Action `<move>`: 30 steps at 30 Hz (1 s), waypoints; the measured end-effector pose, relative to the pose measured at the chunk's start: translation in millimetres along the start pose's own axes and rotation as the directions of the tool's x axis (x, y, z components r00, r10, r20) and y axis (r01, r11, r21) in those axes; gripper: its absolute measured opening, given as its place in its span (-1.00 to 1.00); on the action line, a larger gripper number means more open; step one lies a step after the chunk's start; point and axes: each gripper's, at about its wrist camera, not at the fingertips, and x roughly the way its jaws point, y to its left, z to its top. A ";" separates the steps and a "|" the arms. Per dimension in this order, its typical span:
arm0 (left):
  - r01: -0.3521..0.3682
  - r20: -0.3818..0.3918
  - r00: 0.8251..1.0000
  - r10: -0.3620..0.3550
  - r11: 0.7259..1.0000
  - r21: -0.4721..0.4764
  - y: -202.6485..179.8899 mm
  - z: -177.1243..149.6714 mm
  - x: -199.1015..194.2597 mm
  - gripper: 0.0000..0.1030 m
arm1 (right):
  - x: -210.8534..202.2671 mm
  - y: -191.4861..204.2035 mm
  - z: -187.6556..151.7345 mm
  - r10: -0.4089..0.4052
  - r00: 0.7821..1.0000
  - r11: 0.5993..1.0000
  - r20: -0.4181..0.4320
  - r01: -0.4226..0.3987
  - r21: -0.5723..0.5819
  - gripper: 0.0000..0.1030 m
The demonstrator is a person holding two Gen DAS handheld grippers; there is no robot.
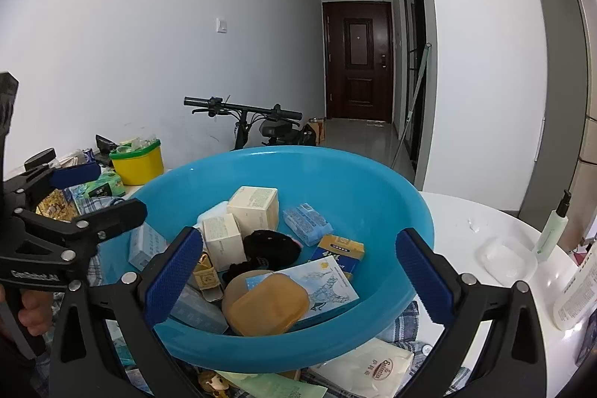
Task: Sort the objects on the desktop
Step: 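Withdraw both open tools from the basin toward the table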
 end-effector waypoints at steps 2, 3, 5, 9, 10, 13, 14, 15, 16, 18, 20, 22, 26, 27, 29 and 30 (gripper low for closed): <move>-0.007 0.003 1.000 0.007 1.000 0.013 -3.6 1.4 -1.3 1.00 | 0.4 -1.8 0.2 0.005 1.000 1.000 -0.007 -0.005 0.009 1.00; -0.006 0.008 1.000 0.006 1.000 0.015 -4.6 2.0 -3.2 1.00 | -0.5 -2.7 0.8 0.013 1.000 1.000 -0.010 -0.013 0.013 1.00; 0.011 0.018 1.000 -0.012 1.000 0.014 -4.6 4.7 -8.5 1.00 | -5.6 -3.6 3.8 0.019 1.000 1.000 0.003 -0.019 0.014 1.00; -0.002 0.037 0.999 0.002 1.000 -0.008 -0.3 10.8 -30.4 1.00 | -25.6 -6.2 10.4 0.035 0.998 0.999 0.052 -0.036 0.029 1.00; 0.005 0.060 0.998 -0.004 1.000 -0.013 2.3 11.6 -44.1 1.00 | -34.0 -7.9 11.1 0.068 0.996 0.997 0.064 -0.071 0.042 1.00; 0.015 0.119 0.993 -0.013 1.000 -0.017 9.8 8.9 -89.5 1.00 | -70.9 -8.2 10.0 0.140 0.987 0.989 0.074 -0.143 0.040 1.00; 0.007 0.123 0.992 -0.004 1.000 -0.022 11.9 6.7 -102.9 1.00 | -84.2 -6.5 7.7 0.131 0.989 0.991 0.065 -0.133 0.025 1.00; -0.006 0.128 0.992 0.009 1.000 -0.028 13.9 2.9 -116.4 1.00 | -97.9 -4.2 4.1 0.123 0.991 0.992 0.055 -0.124 0.010 1.00; -0.019 0.131 0.991 0.024 0.999 -0.035 15.5 -2.2 -129.6 1.00 | -109.8 -1.9 0.0 0.112 0.993 0.994 0.044 -0.112 0.002 1.00; -0.037 0.118 0.992 0.044 0.997 -0.064 18.7 -16.7 -148.8 1.00 | -131.9 2.2 -12.5 0.094 0.995 0.996 0.032 -0.094 0.001 1.00; -0.045 0.077 0.996 0.051 0.996 -0.082 19.6 -33.3 -154.0 1.00 | -142.1 2.8 -28.7 0.072 0.997 0.997 -0.001 -0.072 0.015 1.00; -0.057 0.037 0.997 0.061 0.994 -0.089 18.2 -54.2 -152.3 1.00 | -142.5 -0.4 -48.8 0.078 0.997 0.997 -0.024 -0.077 0.018 1.00; -0.083 -0.038 0.996 0.081 0.994 -0.068 14.9 -90.9 -135.1 1.00 | -124.1 -16.5 -83.5 0.037 0.992 0.998 -0.119 -0.031 0.050 1.00; -0.092 -0.056 0.994 0.089 0.994 -0.054 13.9 -98.4 -130.4 1.00 | -121.8 -20.4 -90.3 0.045 0.990 0.998 -0.131 -0.038 0.057 1.00; -0.071 -0.091 0.994 0.067 0.997 -0.042 10.5 -107.2 -123.6 1.00 | -115.2 -23.4 -100.7 0.045 0.986 0.998 -0.159 -0.038 0.050 1.00; -0.067 -0.098 0.993 0.062 0.997 -0.047 10.6 -110.4 -121.8 1.00 | -111.7 -24.1 -105.1 0.034 0.984 0.999 -0.177 -0.027 0.040 1.00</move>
